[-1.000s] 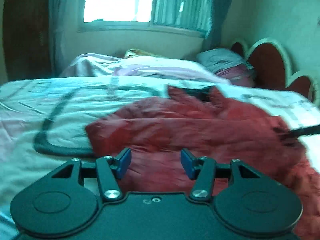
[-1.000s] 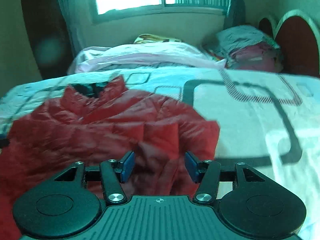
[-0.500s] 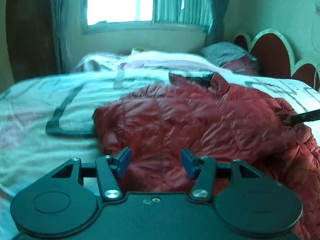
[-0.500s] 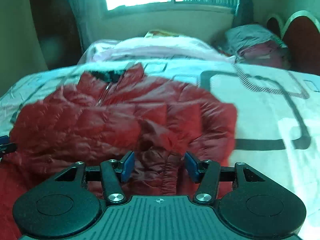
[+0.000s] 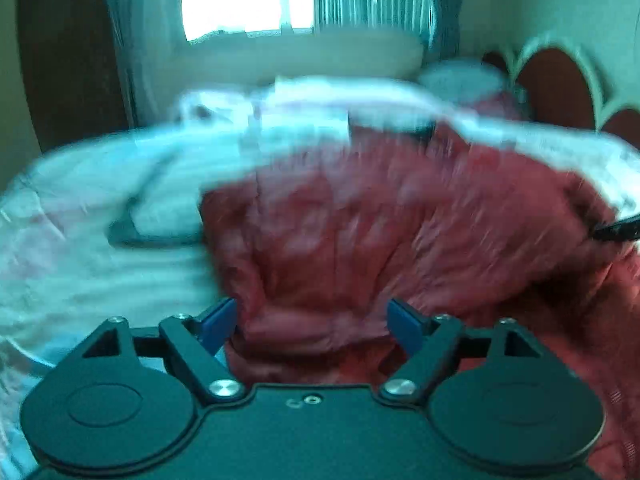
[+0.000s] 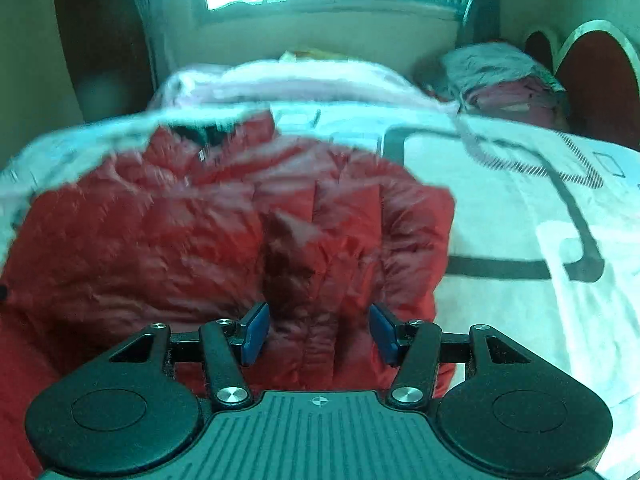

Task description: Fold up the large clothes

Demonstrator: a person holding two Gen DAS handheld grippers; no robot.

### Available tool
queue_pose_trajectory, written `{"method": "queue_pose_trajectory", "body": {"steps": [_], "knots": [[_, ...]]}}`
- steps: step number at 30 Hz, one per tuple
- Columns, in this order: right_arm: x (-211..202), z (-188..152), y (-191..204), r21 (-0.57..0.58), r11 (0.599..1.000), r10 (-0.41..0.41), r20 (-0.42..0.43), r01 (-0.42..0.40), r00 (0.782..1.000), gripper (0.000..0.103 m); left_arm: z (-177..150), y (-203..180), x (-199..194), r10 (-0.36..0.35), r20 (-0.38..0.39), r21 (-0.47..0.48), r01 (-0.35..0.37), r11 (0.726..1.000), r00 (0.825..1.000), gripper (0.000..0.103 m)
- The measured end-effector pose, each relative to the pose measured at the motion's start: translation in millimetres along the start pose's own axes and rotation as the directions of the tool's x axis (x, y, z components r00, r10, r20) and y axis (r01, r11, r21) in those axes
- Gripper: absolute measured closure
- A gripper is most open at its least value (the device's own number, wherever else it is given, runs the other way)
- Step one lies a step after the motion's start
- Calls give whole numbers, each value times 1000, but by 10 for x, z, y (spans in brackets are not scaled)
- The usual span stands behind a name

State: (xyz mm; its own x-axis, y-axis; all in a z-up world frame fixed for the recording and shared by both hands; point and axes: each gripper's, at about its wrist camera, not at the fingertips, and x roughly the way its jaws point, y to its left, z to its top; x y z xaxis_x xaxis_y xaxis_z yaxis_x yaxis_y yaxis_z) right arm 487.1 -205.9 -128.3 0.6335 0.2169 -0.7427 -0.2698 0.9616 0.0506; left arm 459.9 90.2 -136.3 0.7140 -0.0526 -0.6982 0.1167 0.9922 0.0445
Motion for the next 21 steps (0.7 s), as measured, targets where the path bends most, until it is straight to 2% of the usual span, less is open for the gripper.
{"method": "queue_pose_trajectory", "body": {"steps": [1,3,6,7,8,9,14,18,19,20,21], "knots": [[65,-6,0,15,1000,-2,-16,2,1000,48,-10,49,93,-23,-32,-24,22,999,999,23],[-16,6,-11,35,999,-9,-7,9,1000,48,7,88,20,-28,-16,-35,28,999,999,25],[-332,-81,-116,78,997,-8,39,5,999,48,-74,111,-183,-2,37,-9,2,1000,999,4],[-414,-131,-165,97,995,-5,37,2,999,41,-113,138,-218,-8,32,-22,9,1000,999,4],[-499,-197,-210,111,994,-11,32,7,999,16,-152,157,-243,-12,22,-34,12,999,1000,4],[-608,-285,-244,110,994,-24,44,19,999,10,-201,168,-272,-16,13,-42,17,999,1000,4],[-1040,-639,-322,136,990,-37,34,32,999,9,-409,148,-485,-18,-28,-41,17,999,999,9],[-1297,-939,-323,138,990,-26,26,22,999,10,-552,127,-740,0,-27,-52,-1,999,1000,10],[-1338,-1010,-321,134,991,-15,20,12,1000,13,-587,125,-800,5,-26,-55,-6,998,1000,10],[-1372,-1077,-325,132,991,-4,10,3,1000,21,-621,115,-853,11,-25,-56,-12,998,1000,10],[-1399,-1141,-331,133,991,4,2,-4,1000,23,-672,98,-921,20,-25,-55,-22,998,999,10]]}}
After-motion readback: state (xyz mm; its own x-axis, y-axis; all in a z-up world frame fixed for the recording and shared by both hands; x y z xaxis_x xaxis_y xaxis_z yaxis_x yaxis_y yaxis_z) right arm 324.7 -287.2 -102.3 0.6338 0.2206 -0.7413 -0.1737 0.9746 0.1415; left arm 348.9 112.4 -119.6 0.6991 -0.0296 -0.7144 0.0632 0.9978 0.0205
